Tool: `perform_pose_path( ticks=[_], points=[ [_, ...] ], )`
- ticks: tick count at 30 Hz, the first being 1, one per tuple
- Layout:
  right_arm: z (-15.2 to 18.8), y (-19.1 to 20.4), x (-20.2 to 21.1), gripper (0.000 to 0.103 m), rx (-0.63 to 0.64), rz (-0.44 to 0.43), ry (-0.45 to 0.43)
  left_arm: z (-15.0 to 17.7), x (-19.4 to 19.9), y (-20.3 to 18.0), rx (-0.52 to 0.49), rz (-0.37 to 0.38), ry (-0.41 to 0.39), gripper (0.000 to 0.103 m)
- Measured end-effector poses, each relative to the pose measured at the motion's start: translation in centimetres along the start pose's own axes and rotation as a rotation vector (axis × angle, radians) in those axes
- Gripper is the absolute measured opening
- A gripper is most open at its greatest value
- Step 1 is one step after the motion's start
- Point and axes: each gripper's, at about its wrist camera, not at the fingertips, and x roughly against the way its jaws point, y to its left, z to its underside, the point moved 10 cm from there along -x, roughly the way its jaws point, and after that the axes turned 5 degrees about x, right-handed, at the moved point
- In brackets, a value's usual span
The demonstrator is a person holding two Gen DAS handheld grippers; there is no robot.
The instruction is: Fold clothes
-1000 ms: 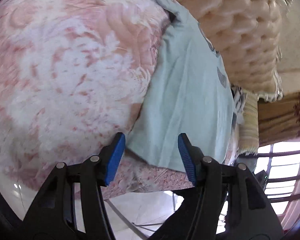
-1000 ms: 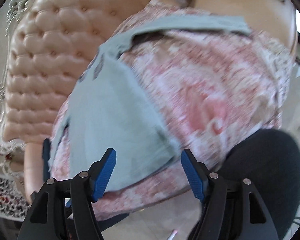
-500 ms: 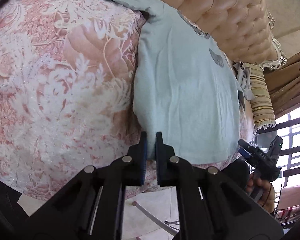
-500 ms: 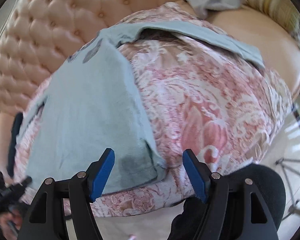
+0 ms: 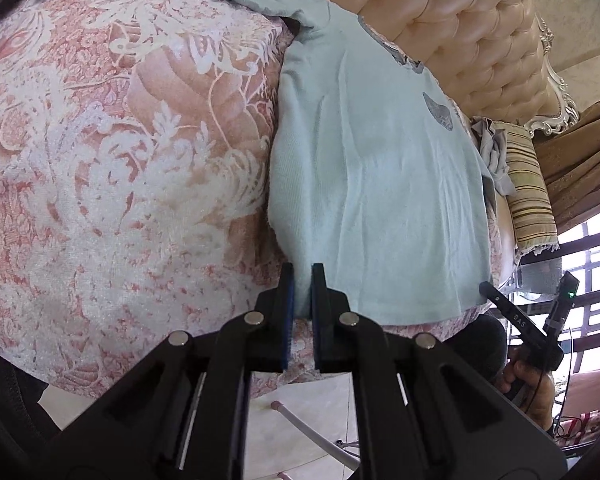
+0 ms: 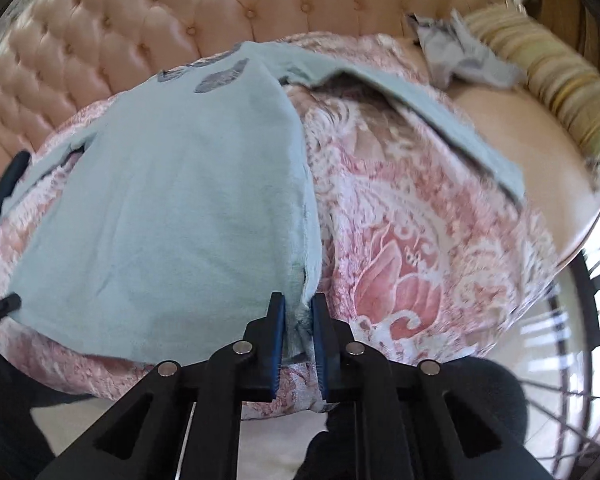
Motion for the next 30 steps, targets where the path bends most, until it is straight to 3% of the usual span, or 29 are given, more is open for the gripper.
perform_pose_path(
  ticks=[13,30],
  points=[
    [-1.6,0.9,2.7,0.013,0.100,0.100,-0.068,-0.6,1.3,-0.4,-0.013,-0.018,-0.017,0.008],
    [0.4,0.7,0.3,0.013,0.089,0.094,0.007,-0.1,0.6,1.1,0.008,-0.050,0.012,0.008]
  ],
)
